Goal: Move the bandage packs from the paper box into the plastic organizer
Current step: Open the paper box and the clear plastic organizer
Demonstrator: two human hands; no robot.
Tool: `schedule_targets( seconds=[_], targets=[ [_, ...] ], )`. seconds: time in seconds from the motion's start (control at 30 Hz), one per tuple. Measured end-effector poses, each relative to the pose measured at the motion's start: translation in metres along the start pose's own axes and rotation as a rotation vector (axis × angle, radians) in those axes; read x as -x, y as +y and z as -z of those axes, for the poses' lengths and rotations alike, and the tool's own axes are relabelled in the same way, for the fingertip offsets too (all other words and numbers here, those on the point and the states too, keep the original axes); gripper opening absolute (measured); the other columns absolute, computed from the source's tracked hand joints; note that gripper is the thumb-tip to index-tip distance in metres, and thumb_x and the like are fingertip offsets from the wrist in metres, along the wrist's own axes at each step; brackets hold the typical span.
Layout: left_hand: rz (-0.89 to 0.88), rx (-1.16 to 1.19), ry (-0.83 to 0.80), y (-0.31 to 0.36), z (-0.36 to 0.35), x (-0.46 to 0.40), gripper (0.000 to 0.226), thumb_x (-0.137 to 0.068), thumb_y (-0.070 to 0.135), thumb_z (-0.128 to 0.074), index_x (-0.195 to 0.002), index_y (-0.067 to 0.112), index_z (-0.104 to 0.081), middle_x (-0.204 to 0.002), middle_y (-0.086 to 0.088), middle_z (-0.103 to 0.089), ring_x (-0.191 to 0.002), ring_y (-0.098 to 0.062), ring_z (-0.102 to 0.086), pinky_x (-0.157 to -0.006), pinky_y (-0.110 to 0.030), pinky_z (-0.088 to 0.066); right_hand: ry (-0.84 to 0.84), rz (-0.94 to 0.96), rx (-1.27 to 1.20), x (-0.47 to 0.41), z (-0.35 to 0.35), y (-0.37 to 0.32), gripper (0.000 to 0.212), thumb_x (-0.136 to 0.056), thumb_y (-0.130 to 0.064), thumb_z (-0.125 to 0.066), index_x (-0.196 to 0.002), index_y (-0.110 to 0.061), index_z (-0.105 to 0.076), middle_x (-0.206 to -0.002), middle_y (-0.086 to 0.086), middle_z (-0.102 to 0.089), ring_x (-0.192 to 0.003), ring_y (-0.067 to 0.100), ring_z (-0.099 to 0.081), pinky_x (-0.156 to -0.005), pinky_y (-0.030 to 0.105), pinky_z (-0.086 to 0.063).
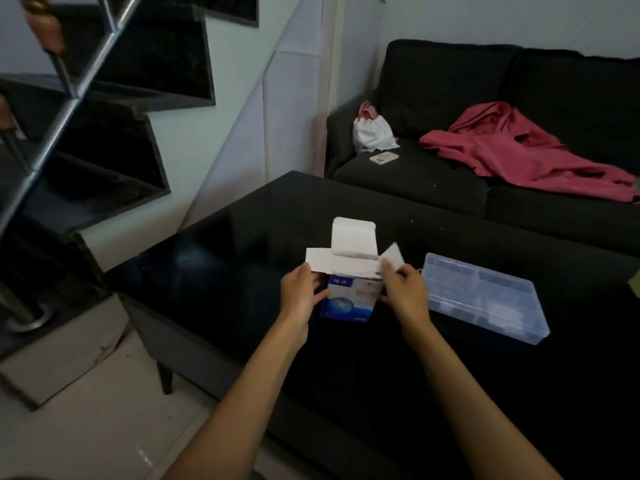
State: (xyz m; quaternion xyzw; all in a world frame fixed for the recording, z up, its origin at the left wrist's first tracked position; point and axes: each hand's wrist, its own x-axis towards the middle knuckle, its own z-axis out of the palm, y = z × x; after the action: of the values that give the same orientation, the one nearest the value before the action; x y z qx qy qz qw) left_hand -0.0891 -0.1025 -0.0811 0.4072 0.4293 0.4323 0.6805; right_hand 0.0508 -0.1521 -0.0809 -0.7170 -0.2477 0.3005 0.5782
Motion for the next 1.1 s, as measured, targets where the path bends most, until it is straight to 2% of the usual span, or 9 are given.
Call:
schedule_targets(
  seconds=[0.1,0.33,0.43,0.57,0.63,0.7,0.8,0.97,1.1],
  targets=[
    [0.018,0.088,0.034,-0.001,0.006,-0.007,0.034,-0.103,0.017,-0.034,-0.129,0.001,-0.051,-0.122,-0.015,-0.058,-0.102,-0.016,-0.054,-0.081,-0.027,-0.049,-0.123,-0.239,-0.376,-0.015,0.001,0.003,0.032,-0.098,-0.027,-0.046,-0.124,-0.011,-0.055,-0.119,0.012,-0.062,-0.107,0.024,-0.060,-0.083,0.036,-0.051],
    [0.032,0.253,0.044,-0.003,0.002,-0.012,0.036,-0.105,0.017,-0.031,-0.128,-0.001,-0.049,-0.134,-0.020,-0.052,-0.123,-0.024,-0.050,-0.089,-0.026,-0.046,-0.323,-0.156,-0.392,-0.019,0.000,0.005,0.038,-0.097,-0.037,-0.044,-0.131,-0.021,-0.051,-0.133,0.005,-0.055,-0.125,0.021,-0.049,-0.095,0.037,-0.044],
    [0.019,0.296,0.033,-0.004,-0.004,-0.013,0.028,-0.104,0.019,-0.031,-0.116,0.007,-0.054,-0.130,-0.015,-0.056,-0.108,-0.016,-0.056,-0.089,-0.026,-0.048,-0.251,-0.045,-0.138,-0.017,-0.003,0.001,0.045,-0.097,-0.036,-0.044,-0.140,-0.020,-0.040,-0.142,0.005,-0.046,-0.129,0.021,-0.045,-0.102,0.037,-0.041],
    [0.007,0.299,0.098,0.000,-0.002,-0.022,0.039,-0.104,0.026,-0.030,-0.132,0.006,-0.048,-0.136,-0.014,-0.053,-0.127,-0.022,-0.049,-0.089,-0.028,-0.048,0.044,0.381,0.436,-0.012,0.023,0.012,0.041,-0.095,-0.023,-0.052,-0.135,-0.020,-0.045,-0.135,0.003,-0.051,-0.124,0.015,-0.047,-0.102,0.033,-0.041],
    [0.042,0.235,0.111,0.005,0.001,-0.027,0.046,-0.102,0.037,-0.033,-0.138,0.010,-0.044,-0.139,-0.010,-0.049,-0.129,-0.022,-0.046,-0.087,-0.029,-0.048,0.190,0.528,0.795,-0.016,0.049,0.023,0.045,-0.094,-0.024,-0.053,-0.137,-0.018,-0.043,-0.140,0.007,-0.046,-0.133,0.020,-0.037,-0.110,0.040,-0.030],
    [0.086,0.163,0.219,0.005,0.006,-0.026,0.051,-0.098,0.047,-0.038,-0.133,0.011,-0.048,-0.127,-0.004,-0.055,-0.121,-0.021,-0.051,-0.085,-0.030,-0.046,0.182,0.424,1.048,-0.021,0.068,0.037,0.053,-0.095,-0.033,-0.048,-0.144,-0.019,-0.032,-0.152,0.008,-0.027,-0.144,0.027,-0.014,-0.115,0.048,-0.010],
    [0.029,0.060,0.408,0.000,-0.001,-0.012,0.025,-0.098,0.034,-0.045,-0.091,0.014,-0.058,-0.082,0.005,-0.056,-0.075,-0.010,-0.054,-0.071,-0.028,-0.041,0.025,0.259,1.232,-0.018,0.080,0.053,0.057,-0.098,-0.042,-0.039,-0.148,-0.024,-0.020,-0.157,0.006,-0.015,-0.145,0.029,-0.006,-0.115,0.055,-0.005],
    [0.150,-0.307,-0.145,-0.005,-0.032,0.010,0.021,-0.097,0.026,-0.049,-0.111,0.016,-0.061,-0.097,0.002,-0.066,-0.078,-0.007,-0.058,-0.064,-0.022,-0.044,-0.062,0.434,1.248,0.003,0.076,0.046,0.047,-0.098,-0.038,-0.039,-0.144,-0.029,-0.031,-0.152,0.000,-0.029,-0.137,0.023,-0.025,-0.111,0.047,-0.021],
    [-0.281,-0.852,-0.299,-0.026,-0.041,0.013,0.041,-0.096,0.021,-0.052,-0.136,0.028,-0.046,-0.137,0.003,-0.048,-0.122,-0.014,-0.049,-0.102,-0.038,-0.043,-0.353,0.356,0.692,0.020,0.068,0.033,0.045,-0.097,-0.020,-0.047,-0.141,-0.026,-0.040,-0.139,-0.005,-0.042,-0.126,0.011,-0.039,-0.102,0.027,-0.031]
  ],
)
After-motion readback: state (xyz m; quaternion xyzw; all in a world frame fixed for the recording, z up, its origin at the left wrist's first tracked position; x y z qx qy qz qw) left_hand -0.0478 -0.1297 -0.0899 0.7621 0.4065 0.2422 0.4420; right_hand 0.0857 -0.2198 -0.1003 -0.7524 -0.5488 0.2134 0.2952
